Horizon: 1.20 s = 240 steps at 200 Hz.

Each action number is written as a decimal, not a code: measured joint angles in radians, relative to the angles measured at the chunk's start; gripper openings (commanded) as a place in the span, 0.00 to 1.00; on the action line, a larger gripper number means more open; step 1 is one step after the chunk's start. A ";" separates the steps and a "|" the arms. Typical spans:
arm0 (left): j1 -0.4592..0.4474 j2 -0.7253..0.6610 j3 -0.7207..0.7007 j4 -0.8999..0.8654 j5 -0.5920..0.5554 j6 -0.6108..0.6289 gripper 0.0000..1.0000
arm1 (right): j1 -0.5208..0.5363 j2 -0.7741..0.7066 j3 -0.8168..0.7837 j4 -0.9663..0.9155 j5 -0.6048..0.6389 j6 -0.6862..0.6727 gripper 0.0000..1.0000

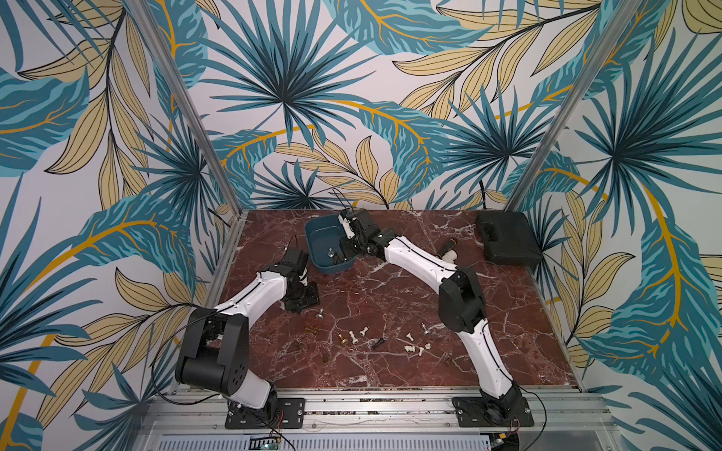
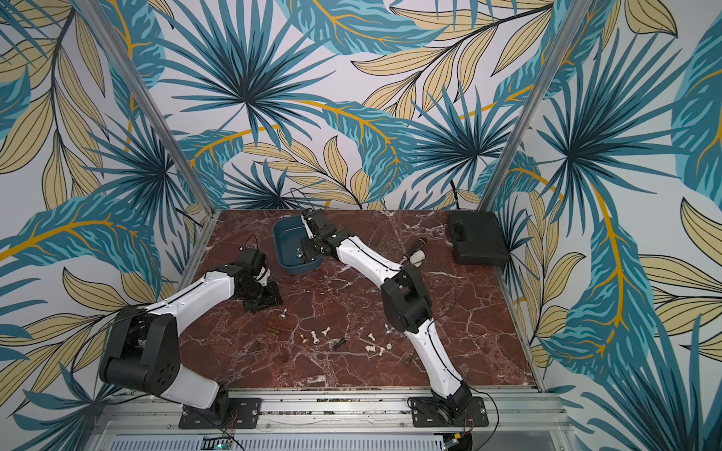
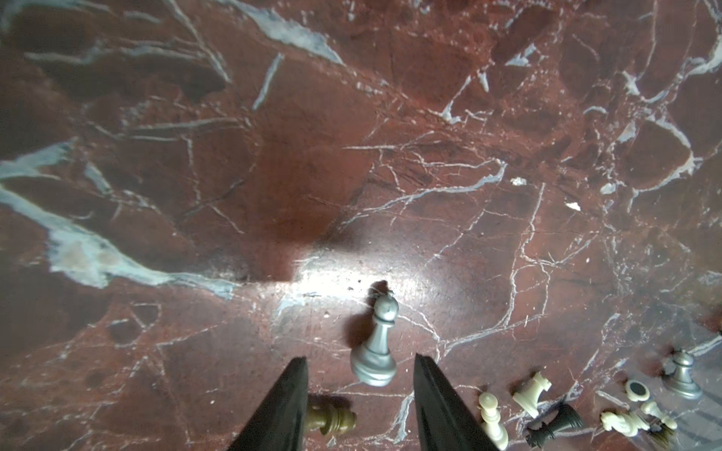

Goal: Put the chess pieces into the storage box
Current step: Place the chess piece in the storage box, then pick up the chess piece at the center of the board.

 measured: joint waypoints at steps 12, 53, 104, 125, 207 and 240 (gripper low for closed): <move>-0.002 0.000 -0.001 0.001 0.012 0.008 0.48 | 0.000 -0.116 -0.101 0.051 0.009 0.014 0.34; -0.039 0.044 0.002 0.012 0.031 0.020 0.48 | 0.000 -0.350 -0.277 0.157 0.052 0.035 0.34; -0.121 0.177 0.051 0.024 0.028 0.012 0.47 | 0.000 -0.393 -0.401 0.164 0.107 0.024 0.34; -0.134 0.193 0.063 0.030 0.019 0.004 0.43 | 0.000 -0.397 -0.433 0.163 0.124 0.018 0.34; -0.197 0.211 0.086 -0.003 -0.094 0.010 0.22 | -0.006 -0.454 -0.494 0.164 0.172 -0.006 0.34; -0.208 0.221 0.101 -0.024 -0.114 0.015 0.09 | -0.010 -0.481 -0.521 0.167 0.190 -0.015 0.34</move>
